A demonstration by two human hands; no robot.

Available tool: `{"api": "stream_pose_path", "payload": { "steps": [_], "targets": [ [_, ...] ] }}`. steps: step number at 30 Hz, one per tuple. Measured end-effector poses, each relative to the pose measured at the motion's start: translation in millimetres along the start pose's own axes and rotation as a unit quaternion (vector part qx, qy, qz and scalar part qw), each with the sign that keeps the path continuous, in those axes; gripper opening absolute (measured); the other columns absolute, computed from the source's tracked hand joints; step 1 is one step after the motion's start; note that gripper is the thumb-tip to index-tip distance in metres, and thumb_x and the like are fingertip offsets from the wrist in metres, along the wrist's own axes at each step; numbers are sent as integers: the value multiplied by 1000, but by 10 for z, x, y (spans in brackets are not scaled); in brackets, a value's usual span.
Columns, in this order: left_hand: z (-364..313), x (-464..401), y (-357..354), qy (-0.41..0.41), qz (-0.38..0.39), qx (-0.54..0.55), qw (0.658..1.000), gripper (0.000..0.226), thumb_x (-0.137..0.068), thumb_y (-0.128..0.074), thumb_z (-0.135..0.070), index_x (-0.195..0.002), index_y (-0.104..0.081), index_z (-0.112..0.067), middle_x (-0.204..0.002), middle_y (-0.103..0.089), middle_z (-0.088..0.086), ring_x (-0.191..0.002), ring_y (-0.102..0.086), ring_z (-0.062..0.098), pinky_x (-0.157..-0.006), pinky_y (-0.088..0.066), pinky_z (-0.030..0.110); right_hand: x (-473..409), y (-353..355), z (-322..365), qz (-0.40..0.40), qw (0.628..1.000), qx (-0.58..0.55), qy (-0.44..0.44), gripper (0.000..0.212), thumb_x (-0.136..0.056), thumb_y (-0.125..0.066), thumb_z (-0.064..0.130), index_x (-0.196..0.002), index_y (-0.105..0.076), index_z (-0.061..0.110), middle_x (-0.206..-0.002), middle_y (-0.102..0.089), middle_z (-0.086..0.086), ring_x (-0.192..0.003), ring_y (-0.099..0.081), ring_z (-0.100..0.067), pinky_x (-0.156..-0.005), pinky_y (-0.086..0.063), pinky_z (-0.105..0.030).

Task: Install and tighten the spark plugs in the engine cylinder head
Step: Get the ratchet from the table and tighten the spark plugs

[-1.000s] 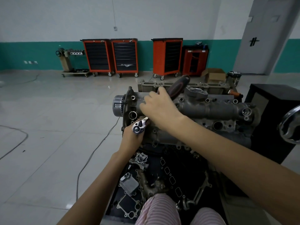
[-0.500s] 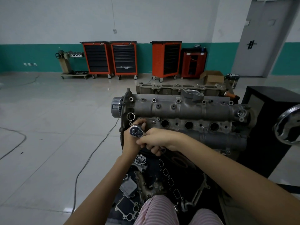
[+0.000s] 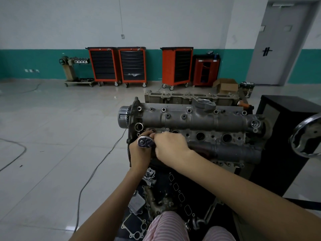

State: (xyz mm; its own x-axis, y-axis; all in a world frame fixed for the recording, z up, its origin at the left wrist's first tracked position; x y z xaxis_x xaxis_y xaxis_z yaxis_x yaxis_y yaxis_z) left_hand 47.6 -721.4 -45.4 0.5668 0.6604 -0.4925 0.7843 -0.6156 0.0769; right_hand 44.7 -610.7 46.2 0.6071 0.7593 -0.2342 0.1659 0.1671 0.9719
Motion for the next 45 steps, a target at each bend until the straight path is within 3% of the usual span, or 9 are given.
{"api": "stream_pose_path", "payload": {
  "steps": [9,15,20,24,26,31,38,42,45],
  "targets": [
    [-69,-107,81,56,81,-24,995,37,-86,-56,-11,-55,-44,-27,-53,-49,-8,-54,-41,9,-53,-35,34,-199,383,156,-190,929,267,175,26,-91,-41,4,-103,-63,12,-112,-57,-8,-119,-42,-28,-113,2,-51],
    [-112,-69,88,97,65,-12,993,32,-83,-56,-11,-55,-54,-26,-55,-56,-3,-58,-48,18,-56,-39,34,-158,399,176,-103,949,273,116,13,-88,-52,16,-95,-62,21,-106,-62,-1,-105,-50,-24,-102,-25,-38],
    [-208,37,77,58,30,18,998,31,-83,-57,6,-93,-72,-20,-91,-70,11,-88,-63,22,-79,-49,37,-67,132,-1,145,987,-70,-18,14,-84,-50,8,-97,-54,12,-87,-58,-9,-82,-59,-25,-67,-42,-31],
    [-273,69,47,22,1,11,1000,23,-88,-60,-2,-111,-65,-3,-107,-66,8,-105,-59,19,-95,-45,36,5,-342,70,312,829,-448,-124,7,-90,-42,3,-85,-42,8,-68,-46,-10,-50,-45,-16,-52,-44,-29],
    [-282,77,61,12,-10,10,1000,23,-89,-59,-1,-111,-65,-2,-109,-65,11,-107,-59,21,-95,-45,34,-5,-406,98,300,814,-481,-126,4,-90,-41,5,-87,-42,9,-67,-46,-9,-48,-42,-14,-48,-44,-27],
    [-225,70,96,-19,30,-46,998,26,-84,-58,8,-105,-67,-5,-95,-67,5,-90,-62,18,-81,-48,27,-98,-141,17,101,995,-11,-8,25,-86,-51,12,-111,-54,13,-111,-60,-7,-98,-59,-27,-71,-43,-30],
    [-215,-138,177,-57,158,-117,979,53,-86,-51,4,-68,-59,-45,-56,-59,-21,-48,-57,0,-45,-38,11,-220,135,96,-64,964,256,23,15,-86,-54,12,-98,-60,21,-106,-64,-1,-107,-51,-28,-90,-32,-39],
    [-218,-58,131,-9,138,-38,990,61,-78,-49,15,-90,-62,-44,-82,-66,-19,-77,-62,4,-74,-49,23,-165,-25,33,78,996,-32,-8,22,-84,-55,10,-105,-56,12,-105,-63,-8,-88,-61,-24,-68,-42,-28],
    [-237,-18,95,12,102,23,994,43,-83,-53,11,-101,-59,-28,-102,-63,-5,-100,-60,13,-90,-45,21,-108,-301,91,220,894,-377,-104,10,-82,-43,11,-87,-48,4,-67,-55,-12,-47,-52,-19,-45,-44,-23]
  ]
}}
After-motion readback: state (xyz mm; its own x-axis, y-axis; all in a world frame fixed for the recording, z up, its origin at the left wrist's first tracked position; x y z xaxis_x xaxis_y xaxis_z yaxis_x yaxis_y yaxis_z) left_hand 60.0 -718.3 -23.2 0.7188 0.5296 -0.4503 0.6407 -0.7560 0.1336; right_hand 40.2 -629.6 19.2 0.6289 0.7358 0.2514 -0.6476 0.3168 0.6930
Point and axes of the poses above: each hand's wrist, its own x-axis away from the middle knuckle, its own y-axis out of the back of the hand, z = x × y, the point moved 3 cm from there along -x, towards the middle knuckle
